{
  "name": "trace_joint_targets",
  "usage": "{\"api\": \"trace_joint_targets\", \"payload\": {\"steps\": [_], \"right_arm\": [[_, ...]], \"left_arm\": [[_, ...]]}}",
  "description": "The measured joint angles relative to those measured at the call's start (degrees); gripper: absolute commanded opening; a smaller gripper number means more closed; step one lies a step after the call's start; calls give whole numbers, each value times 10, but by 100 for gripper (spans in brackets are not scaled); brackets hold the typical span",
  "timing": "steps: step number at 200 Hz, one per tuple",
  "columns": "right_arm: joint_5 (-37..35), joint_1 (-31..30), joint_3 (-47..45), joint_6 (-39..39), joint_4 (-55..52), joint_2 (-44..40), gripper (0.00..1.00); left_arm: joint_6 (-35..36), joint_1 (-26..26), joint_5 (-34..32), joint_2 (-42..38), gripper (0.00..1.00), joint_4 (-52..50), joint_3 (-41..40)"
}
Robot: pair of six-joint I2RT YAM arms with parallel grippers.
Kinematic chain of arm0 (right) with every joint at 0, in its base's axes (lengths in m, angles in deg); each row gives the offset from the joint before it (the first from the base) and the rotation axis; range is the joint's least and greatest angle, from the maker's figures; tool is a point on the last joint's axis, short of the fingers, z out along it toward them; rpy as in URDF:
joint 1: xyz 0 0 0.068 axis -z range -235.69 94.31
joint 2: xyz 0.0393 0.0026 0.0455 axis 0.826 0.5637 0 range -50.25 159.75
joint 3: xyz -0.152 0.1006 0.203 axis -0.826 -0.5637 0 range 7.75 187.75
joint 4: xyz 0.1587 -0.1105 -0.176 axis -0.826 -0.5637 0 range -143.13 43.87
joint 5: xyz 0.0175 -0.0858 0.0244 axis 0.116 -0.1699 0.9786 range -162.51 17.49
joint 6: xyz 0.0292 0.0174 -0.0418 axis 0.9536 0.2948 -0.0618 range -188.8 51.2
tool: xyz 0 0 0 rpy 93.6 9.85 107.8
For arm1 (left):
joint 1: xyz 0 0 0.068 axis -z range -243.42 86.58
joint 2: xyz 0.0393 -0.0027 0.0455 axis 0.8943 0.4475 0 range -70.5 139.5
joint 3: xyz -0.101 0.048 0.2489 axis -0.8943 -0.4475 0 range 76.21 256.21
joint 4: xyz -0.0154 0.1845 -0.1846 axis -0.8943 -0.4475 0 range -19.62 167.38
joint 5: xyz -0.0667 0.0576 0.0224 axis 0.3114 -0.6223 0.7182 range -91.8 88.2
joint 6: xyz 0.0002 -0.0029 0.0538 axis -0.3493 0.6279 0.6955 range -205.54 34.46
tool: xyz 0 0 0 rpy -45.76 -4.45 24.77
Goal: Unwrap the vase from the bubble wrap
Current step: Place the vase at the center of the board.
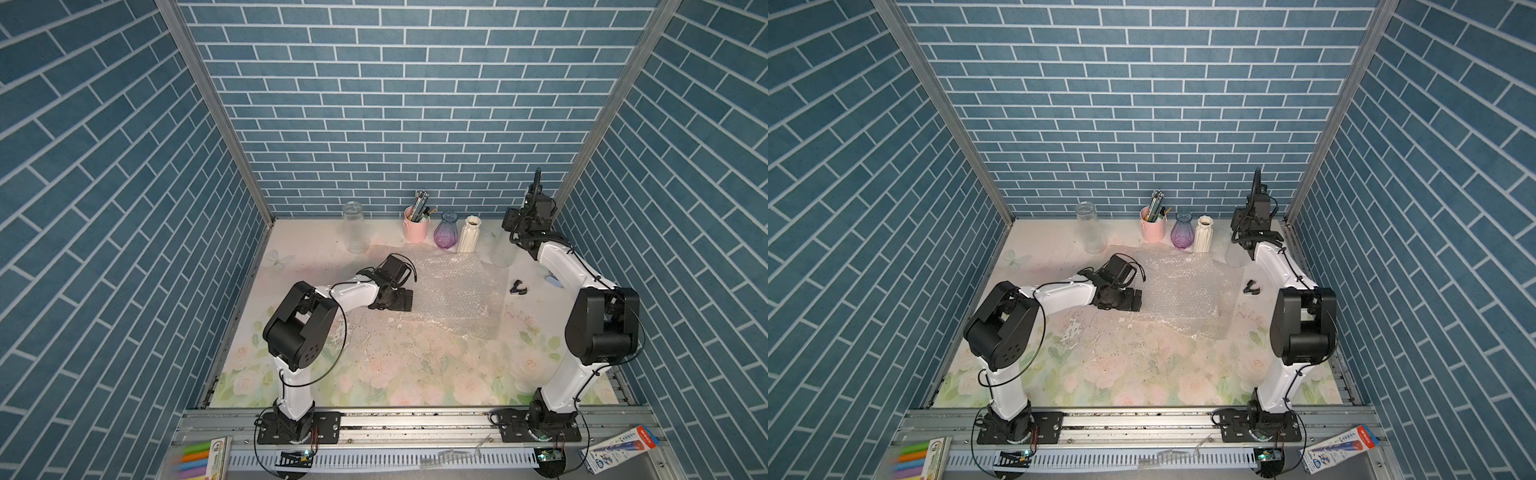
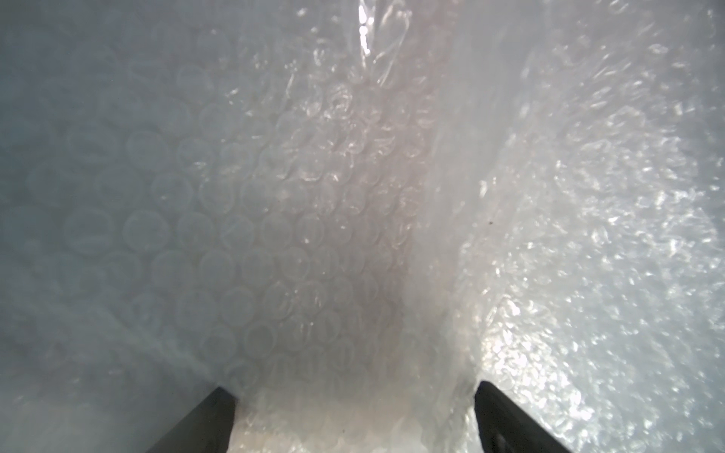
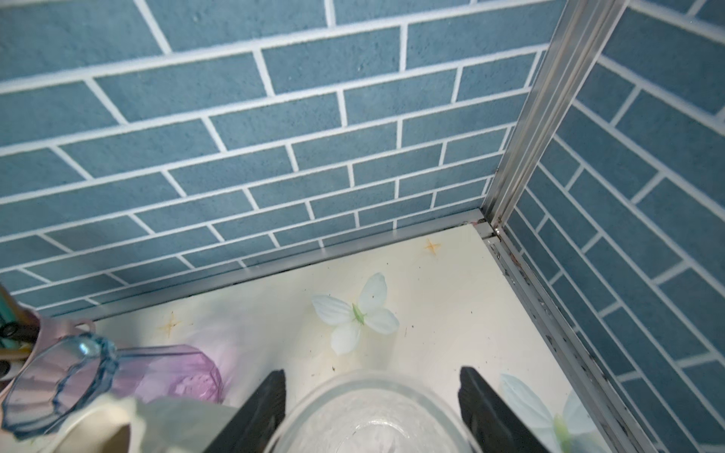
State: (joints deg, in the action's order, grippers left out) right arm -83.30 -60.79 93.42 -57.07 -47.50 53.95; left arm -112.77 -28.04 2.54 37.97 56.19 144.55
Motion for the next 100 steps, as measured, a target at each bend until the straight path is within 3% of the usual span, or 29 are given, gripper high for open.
{"api": "trace_joint_targets", "payload": {"steps": [50, 100], "right_arm": [[24, 13, 84, -6, 7, 85, 54], [44, 12, 93, -11, 25, 121, 56]], "left_arm": [[0, 0, 0, 6, 97, -15, 12], [1, 0, -3, 5, 98, -29, 15]]}}
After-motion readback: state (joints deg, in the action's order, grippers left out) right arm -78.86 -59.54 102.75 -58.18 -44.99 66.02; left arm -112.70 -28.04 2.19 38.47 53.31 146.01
